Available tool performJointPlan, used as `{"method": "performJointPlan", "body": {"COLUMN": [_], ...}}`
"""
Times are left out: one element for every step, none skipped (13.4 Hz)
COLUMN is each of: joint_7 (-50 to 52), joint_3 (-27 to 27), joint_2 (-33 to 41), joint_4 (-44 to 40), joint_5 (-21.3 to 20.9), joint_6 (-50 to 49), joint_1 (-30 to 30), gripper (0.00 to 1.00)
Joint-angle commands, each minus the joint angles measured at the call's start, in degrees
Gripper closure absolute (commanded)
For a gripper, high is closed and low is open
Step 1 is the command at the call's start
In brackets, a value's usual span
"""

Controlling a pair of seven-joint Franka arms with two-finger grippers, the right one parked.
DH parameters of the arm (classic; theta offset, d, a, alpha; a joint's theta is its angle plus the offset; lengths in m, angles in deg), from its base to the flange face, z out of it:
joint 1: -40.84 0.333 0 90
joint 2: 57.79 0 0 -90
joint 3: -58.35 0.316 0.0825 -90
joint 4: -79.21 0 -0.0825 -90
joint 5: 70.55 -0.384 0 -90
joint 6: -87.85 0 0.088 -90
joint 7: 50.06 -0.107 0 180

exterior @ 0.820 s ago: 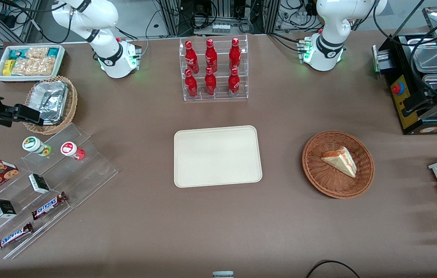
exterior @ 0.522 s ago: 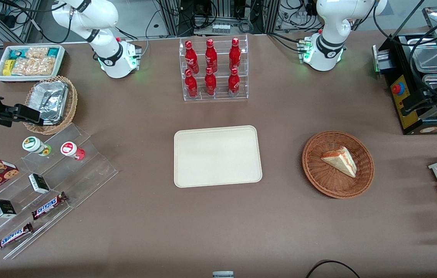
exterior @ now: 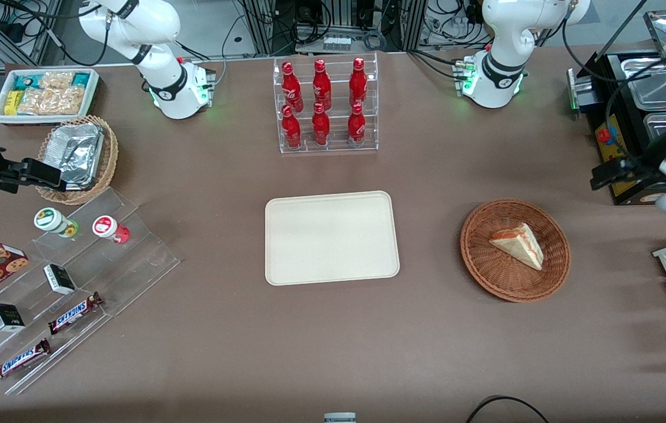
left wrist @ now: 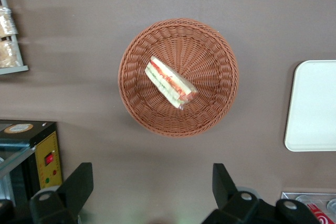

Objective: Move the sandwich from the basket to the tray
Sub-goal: 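Move the left gripper over the sandwich in the wicker basket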

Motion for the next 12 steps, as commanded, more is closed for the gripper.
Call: {"method": "performJointPlan", "body": {"joint_7": [0.06,0.15,0.24,1.37,2.42,3.30,4.27,5.06,5.51,6.29,7.95,9.71], "joint_3": [-0.50,-0.50,-0.50,-0.50,-0.50,-0.59,-0.59,-0.59,-0.59,-0.59,-0.59,-0.59], "joint_2": [-4.93,-7.04,-9.06,-11.43,-12.85,-14.43,-16.01,-17.51,-18.56,-19.27,-19.63,-19.46], "joint_4": [-0.63,-0.63,-0.63,-0.54,-0.54,-0.54,-0.54,-0.45,-0.11,0.77,2.43,4.45], "joint_5": [-1.04,-1.04,-1.04,-1.04,-1.13,-1.04,-1.13,-1.13,-1.13,-1.13,-1.22,-1.22], "joint_6": [2.61,3.93,5.60,8.31,9.73,11.40,12.81,14.39,16.23,18.25,20.97,23.52], "joint_1": [-0.28,-0.28,-0.28,-0.28,-0.37,-0.37,-0.37,-0.37,-0.37,-0.37,-0.37,-0.37], "gripper": [0.00,0.00,0.00,0.00,0.00,0.00,0.00,0.00,0.00,0.00,0.00,0.00]}}
